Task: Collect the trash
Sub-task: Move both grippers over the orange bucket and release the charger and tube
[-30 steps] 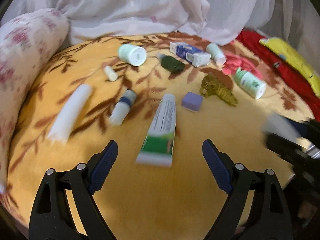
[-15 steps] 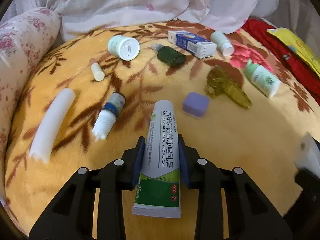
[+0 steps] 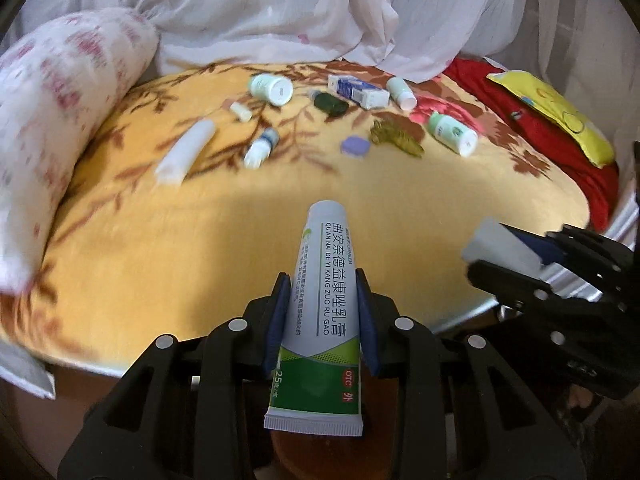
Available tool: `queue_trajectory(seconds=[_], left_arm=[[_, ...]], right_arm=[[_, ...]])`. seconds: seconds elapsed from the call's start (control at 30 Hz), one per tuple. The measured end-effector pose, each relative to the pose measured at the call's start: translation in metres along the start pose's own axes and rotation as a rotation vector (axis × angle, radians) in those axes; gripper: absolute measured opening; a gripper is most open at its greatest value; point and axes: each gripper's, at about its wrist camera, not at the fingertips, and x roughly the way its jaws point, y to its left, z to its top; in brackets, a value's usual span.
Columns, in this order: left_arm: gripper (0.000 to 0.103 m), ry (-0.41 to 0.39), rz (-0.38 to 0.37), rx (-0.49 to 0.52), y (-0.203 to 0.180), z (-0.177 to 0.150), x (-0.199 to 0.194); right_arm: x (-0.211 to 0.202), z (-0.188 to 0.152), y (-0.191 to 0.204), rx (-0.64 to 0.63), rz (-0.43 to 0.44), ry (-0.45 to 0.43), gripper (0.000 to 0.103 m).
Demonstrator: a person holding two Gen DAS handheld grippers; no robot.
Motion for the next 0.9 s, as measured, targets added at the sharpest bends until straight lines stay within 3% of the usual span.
queue_trajectory(seconds=[0.3,0.6,0.63,0.67,0.7,0.73,0.9], left_arm=[[0.031,0.16,-0.039,0.008,-0.003,-0.079,-0.009],[0.033,0.214,-0.089,-0.008,-0.002,-0.105,-0.008],[0.036,0.219,-0.087,-0.015,-0.002,-0.105,-0.009],[0.052,0.226,-0.085,-0.022,0.0,-0.104,-0.009],[0.071,0.226,-0.076,-0.032,0.001,-0.105,-0.011],[0.077,0.211,-0.057,-0.05,0.003,-0.104,-0.015],[0.082,0.166,-0.041,-0.081,0.014,-0.095,-0.025]], right_arm=[[0.001,-0.057,0.04,-0.027,0.065,0.136,0.04],[0.009,-0.08,0.046,-0.03,0.059,0.218,0.041],[0.01,-0.082,0.048,-0.042,0.06,0.227,0.044],[0.009,-0.083,0.05,-0.05,0.057,0.224,0.062],[0.008,-0.082,0.05,-0.052,0.05,0.22,0.07],[0.006,-0.082,0.049,-0.052,0.037,0.204,0.079],[-0.003,-0.075,0.038,-0.04,-0.007,0.144,0.079]])
